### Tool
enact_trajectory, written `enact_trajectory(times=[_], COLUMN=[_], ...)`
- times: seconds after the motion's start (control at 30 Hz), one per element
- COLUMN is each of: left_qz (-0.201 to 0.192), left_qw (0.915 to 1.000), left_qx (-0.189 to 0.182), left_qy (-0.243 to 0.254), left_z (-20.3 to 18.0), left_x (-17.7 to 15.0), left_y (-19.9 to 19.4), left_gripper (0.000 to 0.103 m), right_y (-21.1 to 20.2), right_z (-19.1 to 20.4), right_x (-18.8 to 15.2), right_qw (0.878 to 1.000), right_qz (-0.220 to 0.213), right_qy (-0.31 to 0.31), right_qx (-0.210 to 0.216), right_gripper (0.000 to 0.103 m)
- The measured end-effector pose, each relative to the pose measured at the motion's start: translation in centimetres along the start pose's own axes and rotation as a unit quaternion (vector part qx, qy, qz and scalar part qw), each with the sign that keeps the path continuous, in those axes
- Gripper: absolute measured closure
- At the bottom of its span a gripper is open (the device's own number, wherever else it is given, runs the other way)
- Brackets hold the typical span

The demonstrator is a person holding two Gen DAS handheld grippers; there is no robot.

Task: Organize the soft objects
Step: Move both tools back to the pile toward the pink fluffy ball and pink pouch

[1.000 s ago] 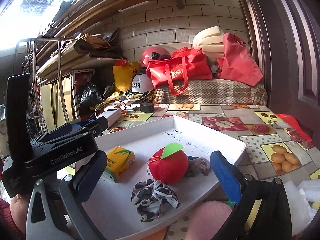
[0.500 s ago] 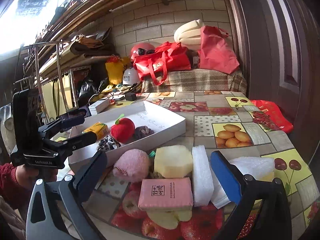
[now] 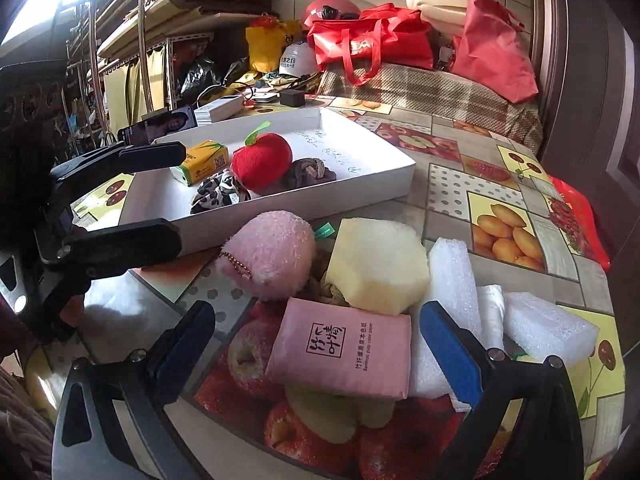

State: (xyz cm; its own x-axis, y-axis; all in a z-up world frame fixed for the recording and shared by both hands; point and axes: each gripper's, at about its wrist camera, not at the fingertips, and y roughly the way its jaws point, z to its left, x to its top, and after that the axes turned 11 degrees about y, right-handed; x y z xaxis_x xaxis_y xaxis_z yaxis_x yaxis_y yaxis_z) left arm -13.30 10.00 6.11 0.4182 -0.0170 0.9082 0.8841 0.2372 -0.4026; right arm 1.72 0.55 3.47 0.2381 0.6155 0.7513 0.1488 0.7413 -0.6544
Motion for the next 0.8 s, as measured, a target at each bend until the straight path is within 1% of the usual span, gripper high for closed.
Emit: enact_trajectory(times=[0.1, 0.13, 0.17, 0.2, 0.23, 0.27, 0.3, 0.37, 0.47, 0.57, 0.67, 0.73, 0.8], left_qz=[-0.002, 0.001, 0.004, 0.005, 0.005, 0.006, 0.007, 0.011, 0.022, 0.037, 0.057, 0.08, 0.113], left_qw=[1.0, 1.0, 0.9999, 0.9998, 0.9996, 0.9993, 0.999, 0.9985, 0.9977, 0.9962, 0.9944, 0.9927, 0.989], left_qx=[0.002, 0.003, 0.001, 0.0, -0.001, -0.003, -0.005, -0.013, -0.031, -0.049, -0.058, -0.059, -0.063], left_qy=[-0.002, 0.003, 0.01, 0.019, 0.028, 0.037, 0.044, 0.051, 0.055, 0.062, 0.068, 0.068, 0.072], left_z=[0.0, -0.1, -0.3, -0.6, -1.0, -1.3, -1.6, -2.0, -2.6, -3.6, -4.4, -4.7, -5.1], left_x=[0.0, 0.0, 0.1, 0.2, 0.3, 0.4, 0.4, 0.6, 0.9, 1.4, 1.9, 2.1, 2.1], left_y=[-0.1, -0.1, 0.0, -0.1, 0.0, 0.1, 0.1, 0.4, 1.4, 2.7, 4.4, 5.9, 7.3], left_gripper=[0.001, 0.001, 0.001, 0.001, 0.001, 0.001, 0.001, 0.001, 0.001, 0.001, 0.001, 0.001, 0.001], right_y=[0.2, 0.3, 0.3, 0.3, 0.4, 0.5, 0.3, 0.1, -0.6, -1.6, -2.8, -3.5, -4.0], right_z=[-0.2, -0.2, -0.1, 0.2, 0.5, 0.9, 1.1, 1.1, 0.4, -0.3, -0.8, -1.2, -1.7], right_x=[0.0, 0.0, -0.1, -0.2, -0.3, -0.4, -0.5, -0.7, -1.0, -1.9, -3.0, -3.6, -4.2], right_qw=[1.0, 1.0, 1.0, 1.0, 1.0, 0.999, 0.999, 0.999, 0.999, 0.999, 0.999, 0.999, 1.0], right_qz=[0.003, 0.006, 0.008, 0.009, 0.018, 0.023, 0.02, 0.025, 0.03, 0.033, 0.033, 0.03, 0.023], right_qy=[-0.003, -0.005, -0.01, -0.018, -0.025, -0.034, -0.041, -0.044, -0.034, -0.031, -0.028, -0.022, -0.013], right_qx=[-0.015, -0.016, -0.015, -0.011, -0.004, -0.004, -0.004, 0.005, 0.008, 0.001, -0.006, -0.01, -0.011], right_gripper=[0.001, 0.003, 0.007, 0.012, 0.032, 0.037, 0.038, 0.045, 0.05, 0.05, 0.05, 0.05, 0.05])
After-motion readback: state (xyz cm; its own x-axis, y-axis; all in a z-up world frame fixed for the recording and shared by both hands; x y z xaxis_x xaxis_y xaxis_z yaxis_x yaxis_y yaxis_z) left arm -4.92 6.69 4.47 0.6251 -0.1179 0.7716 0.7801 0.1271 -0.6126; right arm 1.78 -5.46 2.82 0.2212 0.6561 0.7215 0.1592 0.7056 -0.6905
